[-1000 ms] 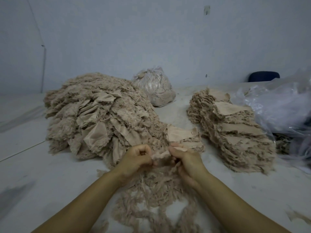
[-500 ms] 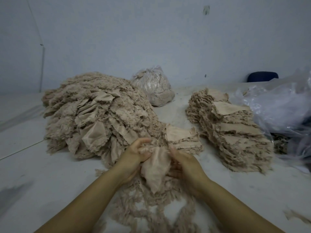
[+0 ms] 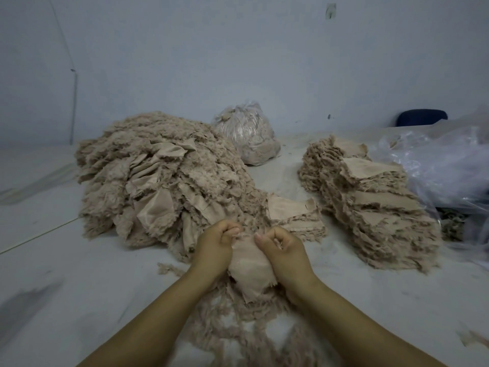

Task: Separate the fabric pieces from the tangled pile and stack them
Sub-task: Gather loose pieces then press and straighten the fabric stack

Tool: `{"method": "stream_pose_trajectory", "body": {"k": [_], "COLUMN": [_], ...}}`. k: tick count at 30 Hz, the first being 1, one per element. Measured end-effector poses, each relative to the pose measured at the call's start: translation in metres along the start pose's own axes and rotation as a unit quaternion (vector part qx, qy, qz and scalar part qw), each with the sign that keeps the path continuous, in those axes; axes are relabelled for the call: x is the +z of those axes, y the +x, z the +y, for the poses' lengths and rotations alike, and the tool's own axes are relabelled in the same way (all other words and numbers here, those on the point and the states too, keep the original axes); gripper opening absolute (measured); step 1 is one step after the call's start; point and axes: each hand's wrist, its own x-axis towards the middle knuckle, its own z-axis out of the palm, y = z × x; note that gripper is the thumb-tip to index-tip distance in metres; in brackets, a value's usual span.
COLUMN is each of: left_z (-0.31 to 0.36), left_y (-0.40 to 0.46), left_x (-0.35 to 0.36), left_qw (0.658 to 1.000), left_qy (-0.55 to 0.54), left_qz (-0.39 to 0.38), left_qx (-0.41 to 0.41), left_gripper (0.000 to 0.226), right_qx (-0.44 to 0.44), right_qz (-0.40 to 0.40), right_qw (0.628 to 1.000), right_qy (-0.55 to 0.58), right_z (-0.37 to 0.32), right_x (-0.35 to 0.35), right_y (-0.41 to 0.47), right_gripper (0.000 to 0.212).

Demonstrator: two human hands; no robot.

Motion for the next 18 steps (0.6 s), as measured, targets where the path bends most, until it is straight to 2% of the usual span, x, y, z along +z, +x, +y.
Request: {"method": "stream_pose_trajectory", "body": {"k": [3,5,7,9,11,12,13,15,16,18], "left_z": [0.0,-0.005,-0.011,-0.009,0.0,0.006,0.012,0.019,0.021,0.022], "left_y": [0.011,0.019,0.021,0.02,0.015,0.013,0.01,0.005,0.004,0.005], "left_x": [-0.006,-0.02,-0.027,-0.026,-0.022,-0.02,-0.017,-0.008,-0.003,0.005], "left_qw": [0.985,0.973,0.984,0.994,0.997,0.998,0.997,0.975,0.963,0.952], "left_qy": [-0.095,-0.109,-0.065,-0.015,0.017,-0.009,-0.062,-0.164,-0.194,-0.221], "left_qz": [0.097,0.141,0.076,0.02,0.051,0.043,-0.001,-0.132,-0.171,-0.19], "left_qx": [-0.104,-0.148,-0.15,-0.106,-0.052,-0.042,-0.045,-0.071,-0.081,-0.088], "left_gripper": [0.03,0.029,0.029,0.029,0.034,0.04,0.044,0.054,0.056,0.053], "right_qx": [0.001,0.011,0.01,-0.006,-0.014,-0.022,-0.03,-0.032,-0.023,0.011], "right_qz": [-0.001,0.006,0.012,0.007,-0.008,-0.016,-0.023,-0.032,-0.039,-0.062], "right_qw": [1.0,1.0,0.999,0.999,0.999,0.999,0.999,0.998,0.997,0.991], "right_qy": [-0.005,0.018,0.048,0.038,0.031,0.028,0.023,0.034,0.055,0.118], "right_z": [0.005,0.007,0.006,0.001,-0.002,-0.003,-0.004,-0.003,-0.003,-0.003], "right_x": [-0.003,-0.011,-0.02,-0.023,-0.023,-0.022,-0.021,-0.02,-0.021,-0.023], "right_y": [-0.006,-0.008,-0.005,-0.001,0.003,0.004,0.004,0.004,0.004,0.003], "right_gripper": [0.03,0.029,0.028,0.027,0.029,0.029,0.03,0.029,0.029,0.029]}}
